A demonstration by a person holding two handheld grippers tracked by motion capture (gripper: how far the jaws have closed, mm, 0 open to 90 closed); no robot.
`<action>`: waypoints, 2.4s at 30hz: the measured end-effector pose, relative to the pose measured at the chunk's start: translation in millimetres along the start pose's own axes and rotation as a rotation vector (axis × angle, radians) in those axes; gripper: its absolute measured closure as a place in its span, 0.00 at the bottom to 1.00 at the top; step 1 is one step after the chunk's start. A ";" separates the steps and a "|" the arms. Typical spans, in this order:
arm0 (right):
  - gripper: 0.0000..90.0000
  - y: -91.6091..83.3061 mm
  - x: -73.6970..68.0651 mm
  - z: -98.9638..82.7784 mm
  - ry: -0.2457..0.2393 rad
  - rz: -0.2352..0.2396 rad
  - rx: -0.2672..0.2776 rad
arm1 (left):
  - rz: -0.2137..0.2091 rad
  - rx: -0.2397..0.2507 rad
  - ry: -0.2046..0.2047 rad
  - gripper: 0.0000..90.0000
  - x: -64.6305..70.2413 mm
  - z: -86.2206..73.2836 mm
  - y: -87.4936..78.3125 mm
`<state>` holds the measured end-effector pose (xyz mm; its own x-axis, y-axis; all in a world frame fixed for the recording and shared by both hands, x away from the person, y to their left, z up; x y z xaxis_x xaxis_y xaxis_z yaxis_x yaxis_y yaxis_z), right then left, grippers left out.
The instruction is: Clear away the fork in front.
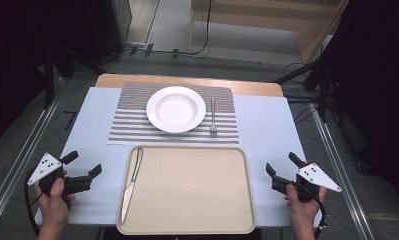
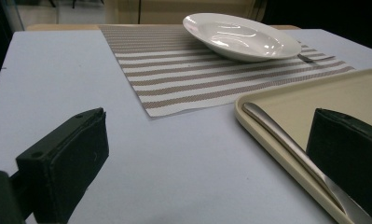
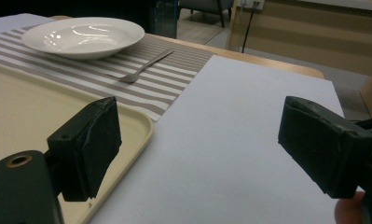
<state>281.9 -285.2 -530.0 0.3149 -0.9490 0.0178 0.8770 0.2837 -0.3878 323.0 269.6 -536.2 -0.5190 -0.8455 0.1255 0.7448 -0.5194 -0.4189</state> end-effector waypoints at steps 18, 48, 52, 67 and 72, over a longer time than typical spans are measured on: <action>0.16 53.4 -47.4 50.0 -0.054 0.112 -0.044 | -0.033 0.016 0.036 0.00 8.5 -2.0 1.9; 0.23 137.4 -63.7 105.7 0.047 0.212 -0.145 | -0.026 0.013 0.029 0.00 7.2 -2.7 2.1; 0.28 146.0 -65.9 110.2 0.045 0.205 -0.160 | -0.029 0.014 0.025 0.00 6.9 -2.7 1.6; 0.54 185.0 -78.0 102.5 0.081 0.242 -0.310 | -0.037 0.019 0.016 0.00 5.8 -2.2 1.0; 0.63 200.2 -76.3 96.0 0.126 0.242 -0.370 | -0.037 0.019 0.014 0.00 5.7 -2.3 1.0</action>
<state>468.3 -142.8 -520.6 0.4283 -0.8771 -0.2175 0.5875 0.4531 -0.6704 319.9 264.6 -537.9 -0.5526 -0.8236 0.1278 0.7325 -0.5530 -0.3970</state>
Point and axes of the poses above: each handheld gripper's, and its own axes: y roughly forward along the jaws, z roughly out of its top, x roughly to its right, the point moved 10 cm from there along y, roughly forward along the jaws, and after that the axes turned 4 degrees about -x, right-handed, at the moved point
